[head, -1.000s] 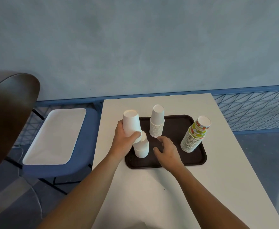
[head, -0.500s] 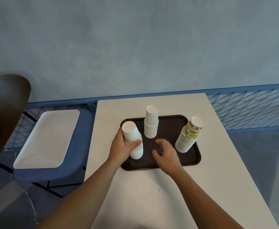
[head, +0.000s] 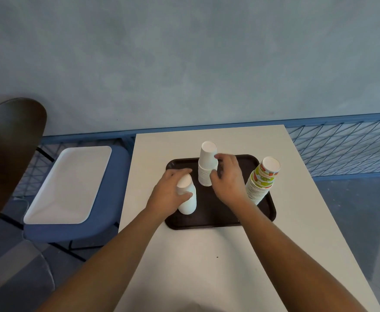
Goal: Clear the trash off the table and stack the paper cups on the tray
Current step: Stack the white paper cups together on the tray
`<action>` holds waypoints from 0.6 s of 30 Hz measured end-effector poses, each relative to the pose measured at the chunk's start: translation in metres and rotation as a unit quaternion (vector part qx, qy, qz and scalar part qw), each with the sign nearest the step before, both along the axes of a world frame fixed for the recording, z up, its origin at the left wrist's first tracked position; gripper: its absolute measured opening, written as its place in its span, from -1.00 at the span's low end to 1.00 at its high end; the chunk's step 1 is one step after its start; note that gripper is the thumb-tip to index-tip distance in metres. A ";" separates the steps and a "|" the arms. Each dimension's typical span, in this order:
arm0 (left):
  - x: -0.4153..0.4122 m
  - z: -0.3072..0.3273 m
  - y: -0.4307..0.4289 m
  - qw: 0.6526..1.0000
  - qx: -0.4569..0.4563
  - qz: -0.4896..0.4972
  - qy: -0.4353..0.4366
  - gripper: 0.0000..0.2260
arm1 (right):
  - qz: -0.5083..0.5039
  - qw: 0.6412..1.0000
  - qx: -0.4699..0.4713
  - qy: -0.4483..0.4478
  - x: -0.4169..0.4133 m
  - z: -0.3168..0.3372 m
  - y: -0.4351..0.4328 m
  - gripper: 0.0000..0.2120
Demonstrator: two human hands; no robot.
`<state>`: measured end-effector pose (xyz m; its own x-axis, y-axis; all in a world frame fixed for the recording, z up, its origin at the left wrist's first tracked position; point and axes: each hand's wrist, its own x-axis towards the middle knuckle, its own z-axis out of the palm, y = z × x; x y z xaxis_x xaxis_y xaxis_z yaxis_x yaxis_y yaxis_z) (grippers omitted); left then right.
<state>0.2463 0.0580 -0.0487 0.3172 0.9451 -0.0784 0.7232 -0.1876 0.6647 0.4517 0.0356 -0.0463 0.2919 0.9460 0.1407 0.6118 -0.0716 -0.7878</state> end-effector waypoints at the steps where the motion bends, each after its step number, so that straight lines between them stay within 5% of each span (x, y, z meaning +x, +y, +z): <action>1: 0.001 0.000 0.000 1.000 0.003 -0.005 0.009 -0.38 | 0.000 1.000 0.000 -0.020 0.000 0.006 0.011 -0.54; 9: 0.008 0.003 0.009 0.999 0.007 0.017 0.027 -0.43 | 0.062 0.983 -0.103 -0.139 0.004 0.014 0.081 -0.29; 18: 0.013 0.001 0.046 0.999 0.012 0.024 0.043 -0.43 | 0.119 0.974 -0.142 -0.130 0.021 0.001 0.092 -0.51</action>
<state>0.2591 0.1044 -0.0473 0.2654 0.9607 -0.0809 0.7864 -0.1671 0.5947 0.4724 0.1277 -0.0455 0.0484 0.9940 -0.0977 0.8136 -0.0959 -0.5735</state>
